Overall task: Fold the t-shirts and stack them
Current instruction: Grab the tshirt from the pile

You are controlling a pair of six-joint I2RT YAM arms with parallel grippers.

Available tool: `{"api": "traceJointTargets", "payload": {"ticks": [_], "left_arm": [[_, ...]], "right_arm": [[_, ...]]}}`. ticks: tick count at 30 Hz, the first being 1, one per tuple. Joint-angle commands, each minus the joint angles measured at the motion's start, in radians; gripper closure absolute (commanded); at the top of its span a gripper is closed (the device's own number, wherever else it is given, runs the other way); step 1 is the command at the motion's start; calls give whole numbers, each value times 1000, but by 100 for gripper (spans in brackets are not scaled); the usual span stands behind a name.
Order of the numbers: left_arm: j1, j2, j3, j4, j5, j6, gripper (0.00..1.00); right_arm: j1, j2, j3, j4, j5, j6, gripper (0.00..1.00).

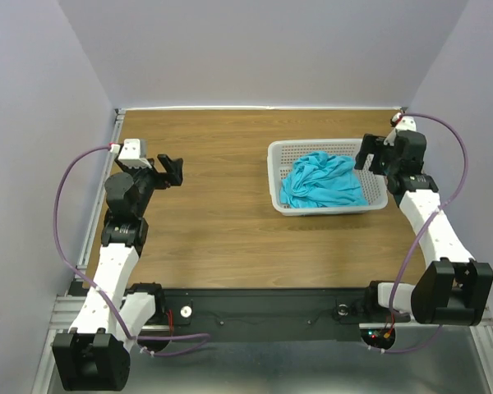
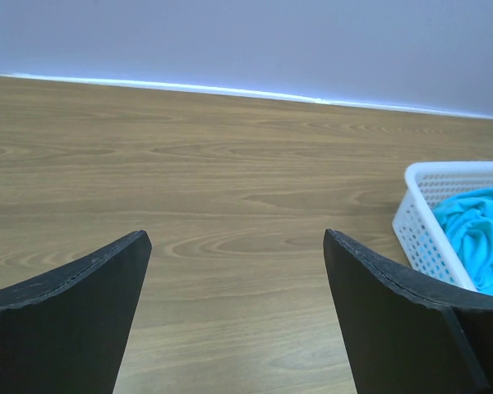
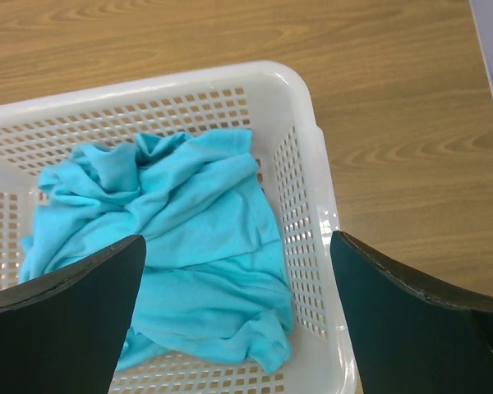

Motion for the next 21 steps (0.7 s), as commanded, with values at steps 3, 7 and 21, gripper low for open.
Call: {"api": "traceJointTargets", "payload": {"ticks": [3,7,21], "left_arm": [[-10,8,8,98,175,-2,1],[-64,89,66,80,260,-33,2],[-522,469,464,-107,120,-28,6]], "right_arm": [[4,-70,51,25,-288,-206,0],[3,-75,23,-105,-533,-465,0],[-164,-103,-146,-7,-654,-308,0]]}}
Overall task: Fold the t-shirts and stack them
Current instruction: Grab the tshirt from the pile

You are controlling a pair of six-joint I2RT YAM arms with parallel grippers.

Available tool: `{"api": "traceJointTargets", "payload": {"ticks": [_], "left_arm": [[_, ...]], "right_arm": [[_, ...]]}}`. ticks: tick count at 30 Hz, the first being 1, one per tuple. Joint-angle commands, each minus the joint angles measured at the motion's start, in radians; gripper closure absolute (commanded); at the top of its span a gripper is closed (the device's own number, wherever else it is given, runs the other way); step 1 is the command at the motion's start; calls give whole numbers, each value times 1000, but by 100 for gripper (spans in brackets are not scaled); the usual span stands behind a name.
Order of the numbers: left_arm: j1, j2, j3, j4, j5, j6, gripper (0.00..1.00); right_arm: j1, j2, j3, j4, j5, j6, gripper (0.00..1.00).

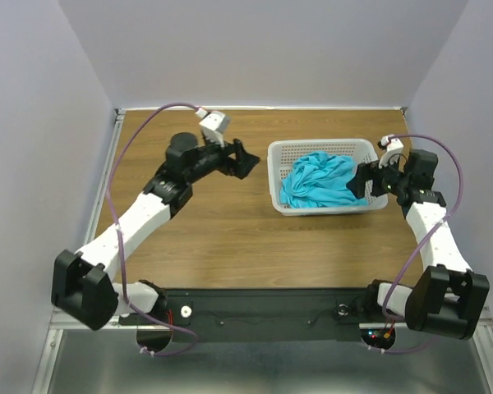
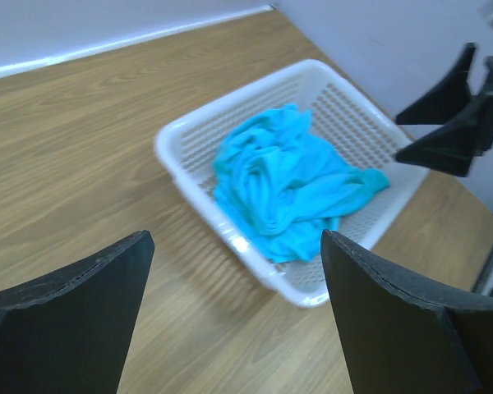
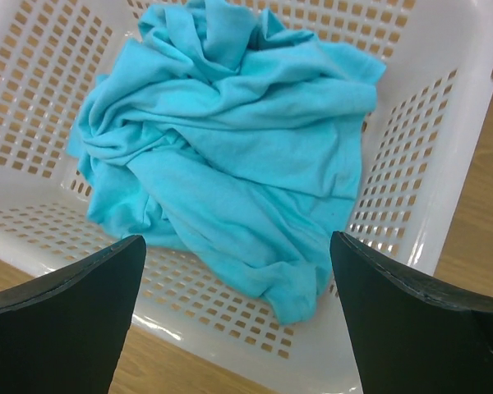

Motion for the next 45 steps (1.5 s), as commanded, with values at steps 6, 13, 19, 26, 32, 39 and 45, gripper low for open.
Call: {"api": "traceJointTargets", "payload": {"ticks": [6,13,19,26,32,39,45], "left_arm": [[-253,379,367,-175,-175,34,9],[-366,702,745,-332,-364,77,10],[-408,930,1026,-480,-512,114,11],[-437,1131,1230,-606,-559,148,13],[-449,1223,1309,-628,-603,182,24],[-457,1184,1300,-574,-585,200,100],[-457,935,1200,-442,-554,185,100]], "right_arm": [[-132,-65,-73,124,-85,120,0],[-216,-78,-72,130,-150,151,0],[-250,-86,-81,133,-178,149,0],[-255,-94,-81,136,-190,154,0],[-261,-101,-85,138,-207,158,0],[-273,-114,-92,142,-230,160,0],[-285,-117,-98,145,-231,158,0]]}}
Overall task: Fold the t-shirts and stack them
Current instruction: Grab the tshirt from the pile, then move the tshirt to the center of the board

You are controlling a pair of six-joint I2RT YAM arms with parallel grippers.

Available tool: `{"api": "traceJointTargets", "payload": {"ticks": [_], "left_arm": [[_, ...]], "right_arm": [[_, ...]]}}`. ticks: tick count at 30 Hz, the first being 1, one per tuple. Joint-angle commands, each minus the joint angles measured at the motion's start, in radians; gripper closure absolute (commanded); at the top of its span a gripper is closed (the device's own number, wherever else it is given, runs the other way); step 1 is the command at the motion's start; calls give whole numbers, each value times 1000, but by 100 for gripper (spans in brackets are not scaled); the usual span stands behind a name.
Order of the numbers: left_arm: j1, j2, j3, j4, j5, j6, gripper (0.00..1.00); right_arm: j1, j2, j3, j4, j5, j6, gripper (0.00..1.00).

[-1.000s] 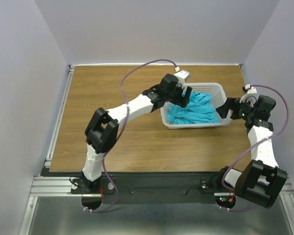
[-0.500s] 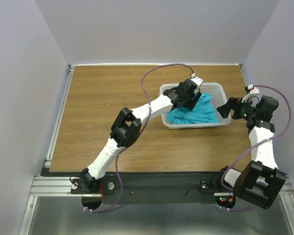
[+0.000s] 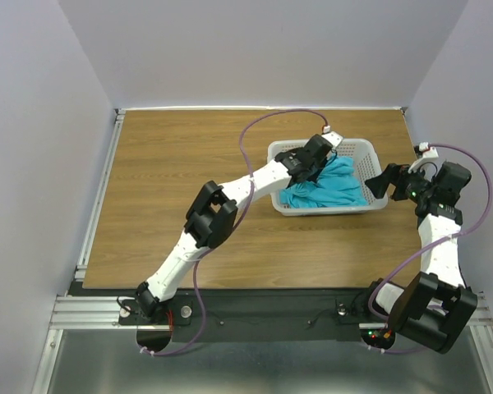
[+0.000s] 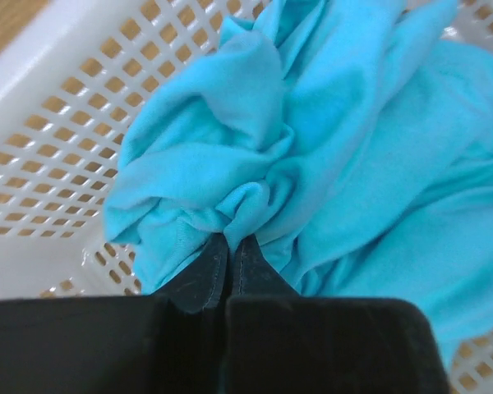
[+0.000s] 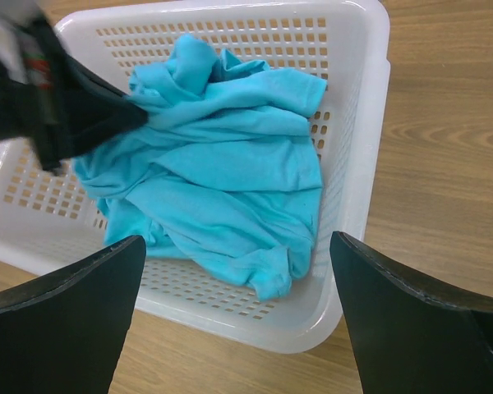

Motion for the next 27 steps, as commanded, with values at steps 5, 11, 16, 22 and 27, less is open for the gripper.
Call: {"api": "traceJointTargets", "payload": {"ticks": [5,11,16,22,27], "left_arm": [[4,-436,-46,173,15,0,100],[37,-620,-60,216,-51,18,100],[76,-758,-8,229,-114,86,100],[108,-846,6,190,-203,167,100],[175,-949,-176,195,-203,152,100]], "right_arm": [[-17,-24,-11,59,-25,0,0],[-17,-24,-15,61,-14,-6,0],[-18,-16,-13,62,-16,-6,0],[-18,-7,-11,62,-20,-6,0],[-18,-10,-13,62,-26,-15,0]]}}
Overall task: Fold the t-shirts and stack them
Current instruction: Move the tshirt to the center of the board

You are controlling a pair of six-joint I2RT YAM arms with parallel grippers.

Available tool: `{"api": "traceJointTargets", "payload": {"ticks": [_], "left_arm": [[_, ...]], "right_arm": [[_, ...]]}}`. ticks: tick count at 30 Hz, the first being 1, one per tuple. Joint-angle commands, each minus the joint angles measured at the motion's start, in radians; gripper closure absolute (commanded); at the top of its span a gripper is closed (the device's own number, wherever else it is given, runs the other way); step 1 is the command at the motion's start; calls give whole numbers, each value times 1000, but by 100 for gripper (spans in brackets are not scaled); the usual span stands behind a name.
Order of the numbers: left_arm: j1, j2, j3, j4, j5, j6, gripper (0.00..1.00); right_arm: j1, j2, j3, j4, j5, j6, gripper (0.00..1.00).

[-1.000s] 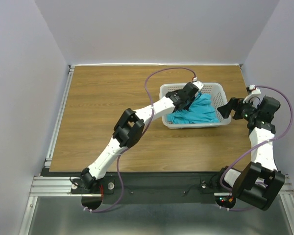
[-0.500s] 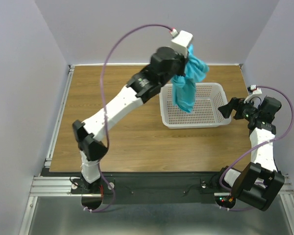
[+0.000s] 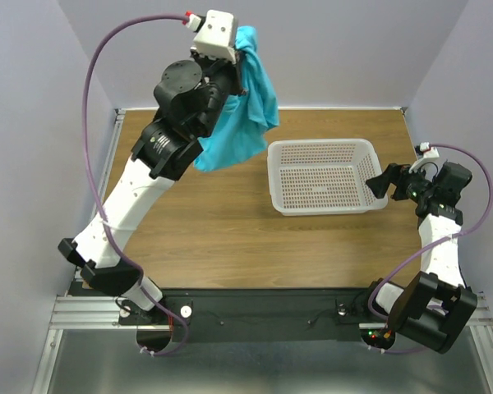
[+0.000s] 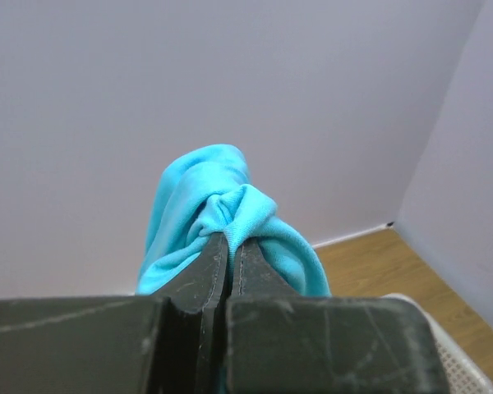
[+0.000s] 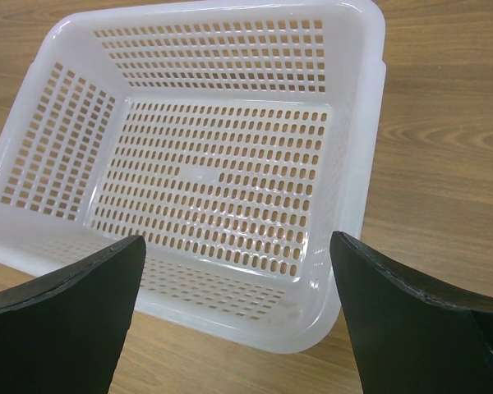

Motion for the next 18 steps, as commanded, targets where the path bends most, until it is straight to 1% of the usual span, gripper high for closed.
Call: {"api": "traceJointTargets", "payload": {"ticks": [1,3,4,7,8,10,11,13,14,15,17,18], "left_arm": [[67,-97,-163,41,-3,2,100],[90,-147,-242,57,20,-42,100],[113,-180,-318,57,48,-56,100],[138,-230,-452,100,106,-107,100],[146,-259,-544,113,117,-136,100],[149,-278,-627,143,126,-171,100],[150,-286,-699,149,123,-187,100],[155,-290,-768,154,149,-217,100],[155,-296,-832,179,156,-245,95],[156,-300,-862,189,163,-257,88],[155,-315,-932,212,177,-280,67],[156,-319,-951,229,172,-285,52]], "right_arm": [[-10,-12,-14,54,-27,-19,0],[-10,-19,-17,54,-45,-37,0],[-10,-23,-21,54,-53,-42,0],[-10,-23,-25,54,-79,-54,0],[-10,-22,-25,54,-85,-59,0],[-10,-20,-26,52,-96,-62,0],[-10,-19,-28,52,-98,-63,0],[-10,-19,-29,51,-105,-74,0],[-10,-20,-32,51,-104,-80,0],[-10,-22,-34,49,-105,-86,0],[-10,-23,-34,42,-124,-100,0],[-10,-23,-34,37,-148,-118,0]]}}
